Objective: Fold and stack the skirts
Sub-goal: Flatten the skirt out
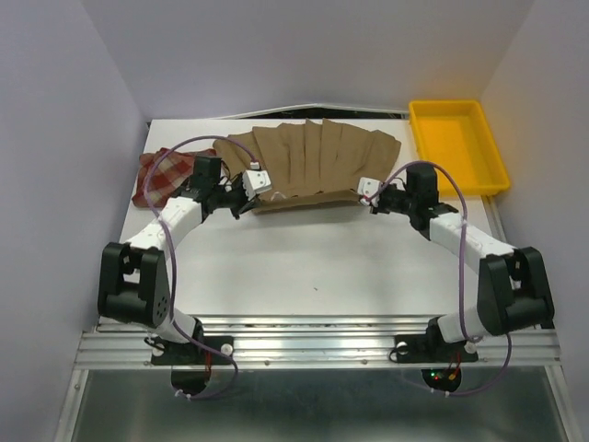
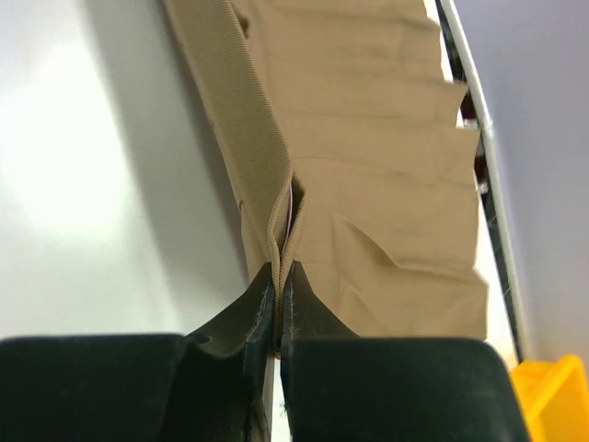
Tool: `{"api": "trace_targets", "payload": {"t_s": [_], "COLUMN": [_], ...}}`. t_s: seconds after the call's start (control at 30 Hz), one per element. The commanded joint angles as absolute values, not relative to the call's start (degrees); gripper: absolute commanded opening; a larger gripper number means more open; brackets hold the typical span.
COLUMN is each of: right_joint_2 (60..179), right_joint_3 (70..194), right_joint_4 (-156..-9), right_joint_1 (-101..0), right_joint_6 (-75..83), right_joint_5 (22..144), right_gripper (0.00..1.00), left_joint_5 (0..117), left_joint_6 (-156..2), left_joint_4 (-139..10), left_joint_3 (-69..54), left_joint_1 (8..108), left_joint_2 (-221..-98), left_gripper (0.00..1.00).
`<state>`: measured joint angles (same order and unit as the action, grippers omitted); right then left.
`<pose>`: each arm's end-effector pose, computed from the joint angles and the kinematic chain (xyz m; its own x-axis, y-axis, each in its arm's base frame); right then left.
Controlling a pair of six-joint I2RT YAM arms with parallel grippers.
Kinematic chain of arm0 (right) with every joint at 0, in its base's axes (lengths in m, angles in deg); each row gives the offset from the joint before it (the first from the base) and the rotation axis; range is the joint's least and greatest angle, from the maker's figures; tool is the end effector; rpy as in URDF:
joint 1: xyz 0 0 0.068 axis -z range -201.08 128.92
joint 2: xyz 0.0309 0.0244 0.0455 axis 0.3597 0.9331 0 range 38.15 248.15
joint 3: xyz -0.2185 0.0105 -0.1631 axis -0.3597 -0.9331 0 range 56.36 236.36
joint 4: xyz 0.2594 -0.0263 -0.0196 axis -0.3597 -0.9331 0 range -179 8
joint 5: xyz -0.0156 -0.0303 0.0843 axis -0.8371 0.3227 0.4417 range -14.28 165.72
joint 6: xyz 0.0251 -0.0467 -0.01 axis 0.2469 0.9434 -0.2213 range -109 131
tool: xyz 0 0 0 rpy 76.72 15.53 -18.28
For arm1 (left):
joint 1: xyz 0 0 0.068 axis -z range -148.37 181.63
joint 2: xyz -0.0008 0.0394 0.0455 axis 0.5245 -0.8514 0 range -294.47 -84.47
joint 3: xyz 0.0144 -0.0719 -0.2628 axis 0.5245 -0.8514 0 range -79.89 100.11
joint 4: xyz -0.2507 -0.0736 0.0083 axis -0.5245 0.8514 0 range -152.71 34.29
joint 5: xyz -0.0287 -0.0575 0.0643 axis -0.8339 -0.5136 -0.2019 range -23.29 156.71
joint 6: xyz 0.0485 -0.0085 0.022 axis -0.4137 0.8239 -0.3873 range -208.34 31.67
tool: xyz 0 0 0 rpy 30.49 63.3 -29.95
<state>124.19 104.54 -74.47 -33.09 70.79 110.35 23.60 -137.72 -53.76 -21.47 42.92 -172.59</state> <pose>0.3101 0.0866 0.2217 0.3140 -0.6602 -0.6823 -0.7544 0.2628 -0.6015 0.3207 -0.0887 0.2456 0.1069 0.5439 -0.8323 0.8987 0.3053 0.3149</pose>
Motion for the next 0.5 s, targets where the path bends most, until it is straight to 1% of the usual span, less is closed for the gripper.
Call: {"api": "trace_targets", "payload": {"t_s": [0.0,0.07,0.23,0.27,0.3,0.33,0.37,0.4,0.43,0.47], "right_joint_2": [113.24,109.88,98.47,96.96,95.47,92.58,90.81,89.14,87.38,84.23], "right_joint_3": [99.88,97.51,90.91,90.21,89.15,88.88,89.66,89.67,91.76,92.82], "right_joint_4": [-89.88,-97.33,-107.3,-110.44,-112.21,-114.23,-119.65,-122.66,-126.61,-127.34], "right_joint_1": [-31.19,-31.98,-36.1,-36.89,-37.6,-39.08,-39.79,-40.41,-40.94,-40.94], "right_joint_6": [84.08,87.36,92.64,93.26,95.35,96.24,96.34,96.08,93.82,91.7], "right_joint_5": [112.36,114.21,116.14,116.15,116.15,116.5,117.2,118.25,120.61,121.41], "right_gripper": [0.01,0.01,0.01,0.01,0.06,0.28,0.47,0.63,0.86,0.94], "left_joint_5": [25.4,26.01,29.18,29.7,29.97,30.23,30.58,30.5,30.32,30.24], "left_joint_6": [-145.71,-148.27,-149.86,-148.81,-148.02,-147.06,-145.48,-145.03,-144.5,-144.06], "left_joint_4": [-44.79,-42.85,-41.0,-40.91,-40.65,-39.78,-38.9,-37.76,-35.05,-33.81], "left_joint_3": [-27.39,-30.39,-38.74,-39.54,-41.02,-41.65,-42.18,-42.09,-41.83,-41.39], "left_joint_1": [42.53,44.19,50.25,52.87,54.12,55.35,57.36,57.91,58.17,58.26], "left_joint_2": [-163.68,-161.3,-151.99,-150.67,-148.04,-146.8,-144.26,-142.85,-141.44,-139.86], "left_gripper": [0.01,0.01,0.04,0.05,0.07,0.18,0.26,0.33,0.51,0.56]}}
